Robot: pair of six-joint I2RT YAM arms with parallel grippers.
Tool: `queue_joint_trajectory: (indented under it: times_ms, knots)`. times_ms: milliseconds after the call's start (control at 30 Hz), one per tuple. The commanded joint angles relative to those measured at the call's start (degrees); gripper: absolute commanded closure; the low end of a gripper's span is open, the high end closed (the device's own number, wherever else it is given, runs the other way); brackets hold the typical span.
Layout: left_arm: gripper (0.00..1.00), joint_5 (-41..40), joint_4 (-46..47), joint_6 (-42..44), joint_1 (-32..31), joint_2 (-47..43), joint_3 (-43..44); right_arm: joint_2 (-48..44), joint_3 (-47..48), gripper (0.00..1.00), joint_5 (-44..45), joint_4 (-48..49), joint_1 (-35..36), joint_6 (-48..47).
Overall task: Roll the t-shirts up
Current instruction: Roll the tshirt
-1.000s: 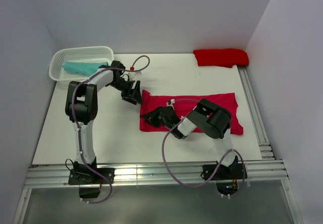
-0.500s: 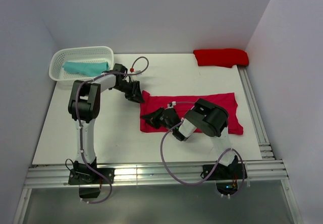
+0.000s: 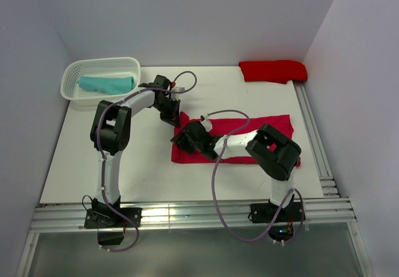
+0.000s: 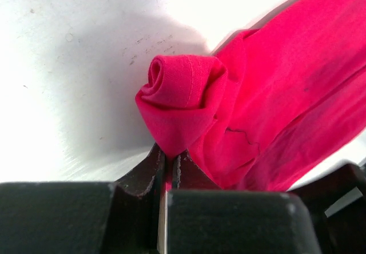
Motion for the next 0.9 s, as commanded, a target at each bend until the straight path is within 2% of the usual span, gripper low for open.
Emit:
queue_joint_trajectory:
  times_ms: [0, 100, 267, 400, 867]
  knots:
    - [1.00, -7.9, -2.0, 2.3, -0.7, -1.4, 1.6, -2.4, 7.4, 0.47, 8.6, -25.0, 2.5, -5.9]
    - [1.00, -8.9, -2.8, 2.4, -1.0, -1.2, 2.0, -1.3, 14.7, 0.47, 13.9, -36.8, 4.5, -7.3]
    - [1.00, -9.9, -3.3, 2.4, -1.7, -1.2, 2.1, 1.6, 25.5, 0.50, 22.3, -50.0, 7.3, -8.8]
    - [1.00, -10.1, -4.5, 2.6, -2.2, -0.8, 2.7, 5.4, 32.9, 0.50, 29.6, -56.0, 9.0, -10.5]
    - [1.00, -11.1, -6.5, 2.6, -3.1, 0.3, 4.5, 22.9, 56.9, 0.54, 41.5, -72.4, 13.1, -15.5]
